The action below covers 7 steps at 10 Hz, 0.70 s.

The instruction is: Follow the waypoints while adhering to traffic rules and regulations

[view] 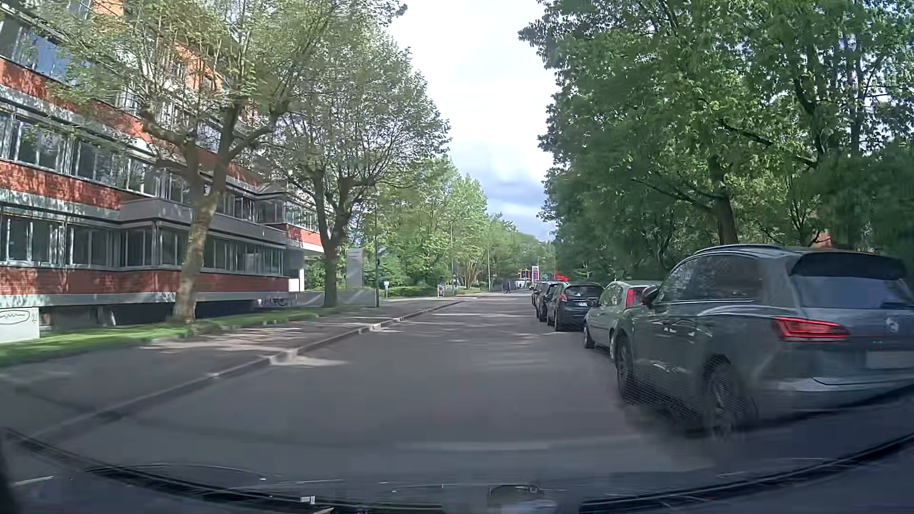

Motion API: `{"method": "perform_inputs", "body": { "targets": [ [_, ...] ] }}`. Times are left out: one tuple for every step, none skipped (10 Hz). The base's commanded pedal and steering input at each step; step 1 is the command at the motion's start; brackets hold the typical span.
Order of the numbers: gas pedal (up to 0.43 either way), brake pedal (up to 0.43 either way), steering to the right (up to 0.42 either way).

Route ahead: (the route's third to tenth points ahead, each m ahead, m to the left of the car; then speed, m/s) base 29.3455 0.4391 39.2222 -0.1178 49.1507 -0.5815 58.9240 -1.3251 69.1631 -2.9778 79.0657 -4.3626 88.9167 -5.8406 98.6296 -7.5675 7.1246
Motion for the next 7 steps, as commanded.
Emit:
{"method": "perform_inputs", "body": {
  "targets": [
    [0.118,0.000,0.006],
    [0.118,0.000,0.006],
    [0.118,0.000,0.006],
    [0.118,0.000,0.008],
    [0.118,0.000,0.010],
    [0.110,0.000,0.011],
    [0.110,0.000,0.011]
  ]
}}
